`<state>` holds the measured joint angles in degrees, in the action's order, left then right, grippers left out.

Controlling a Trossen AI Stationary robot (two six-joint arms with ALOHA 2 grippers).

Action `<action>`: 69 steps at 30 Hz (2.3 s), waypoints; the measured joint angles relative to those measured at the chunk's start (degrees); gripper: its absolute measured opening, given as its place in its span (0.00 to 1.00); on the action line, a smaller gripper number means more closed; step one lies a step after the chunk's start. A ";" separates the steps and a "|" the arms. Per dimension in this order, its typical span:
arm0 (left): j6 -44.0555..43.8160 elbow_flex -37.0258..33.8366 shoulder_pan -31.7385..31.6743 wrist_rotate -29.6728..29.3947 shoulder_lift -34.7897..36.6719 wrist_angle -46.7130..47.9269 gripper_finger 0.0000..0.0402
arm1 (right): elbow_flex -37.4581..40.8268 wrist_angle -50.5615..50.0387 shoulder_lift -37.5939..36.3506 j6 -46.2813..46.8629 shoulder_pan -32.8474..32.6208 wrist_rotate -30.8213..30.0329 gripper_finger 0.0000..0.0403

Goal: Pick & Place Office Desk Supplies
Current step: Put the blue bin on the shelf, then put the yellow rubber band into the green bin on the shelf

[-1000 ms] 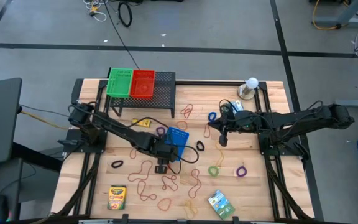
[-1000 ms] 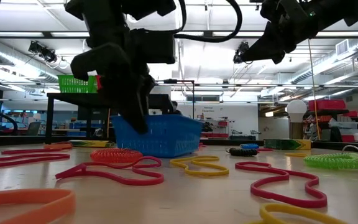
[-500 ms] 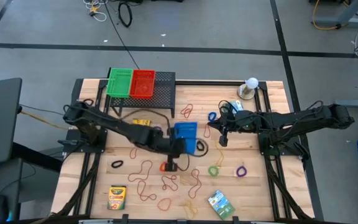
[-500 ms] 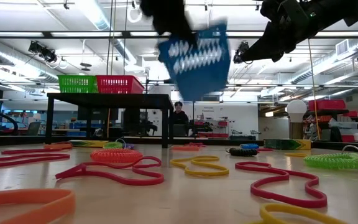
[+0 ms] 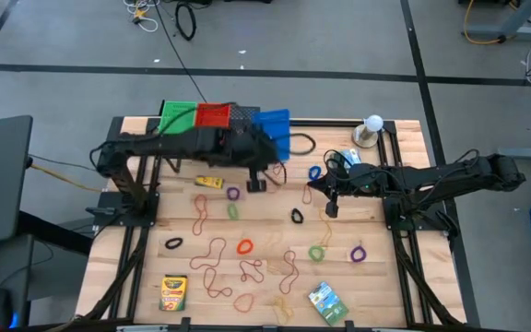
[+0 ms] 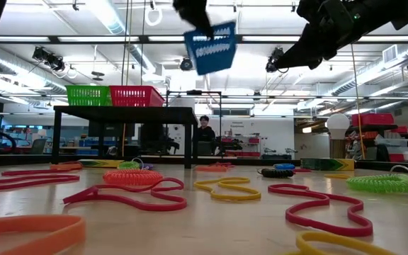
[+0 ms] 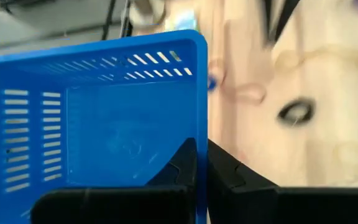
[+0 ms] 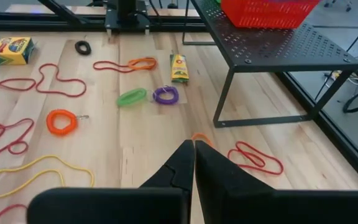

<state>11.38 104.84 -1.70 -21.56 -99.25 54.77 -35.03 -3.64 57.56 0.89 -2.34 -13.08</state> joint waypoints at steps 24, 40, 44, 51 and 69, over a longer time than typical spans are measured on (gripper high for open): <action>8.92 -9.42 -14.26 6.59 0.16 2.62 0.03 | -0.02 0.00 0.00 0.32 -0.10 1.55 0.06; 7.47 -9.46 -14.92 5.66 0.16 5.72 0.13 | -0.02 0.04 0.00 1.44 -0.10 1.53 0.06; 7.47 -9.46 -14.90 3.68 0.16 5.72 0.19 | -0.02 0.06 0.00 1.44 -0.10 1.53 0.06; 7.49 -9.46 -14.90 0.67 -0.10 5.55 0.26 | -0.02 0.10 0.00 1.96 -0.10 1.52 0.06; 5.75 -9.46 -14.79 -0.24 0.35 6.88 0.26 | -0.04 3.02 0.02 3.34 -0.11 1.57 0.06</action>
<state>17.14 95.37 -16.49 -21.80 -98.89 61.65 -35.07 -0.62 57.58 4.23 -2.44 -11.51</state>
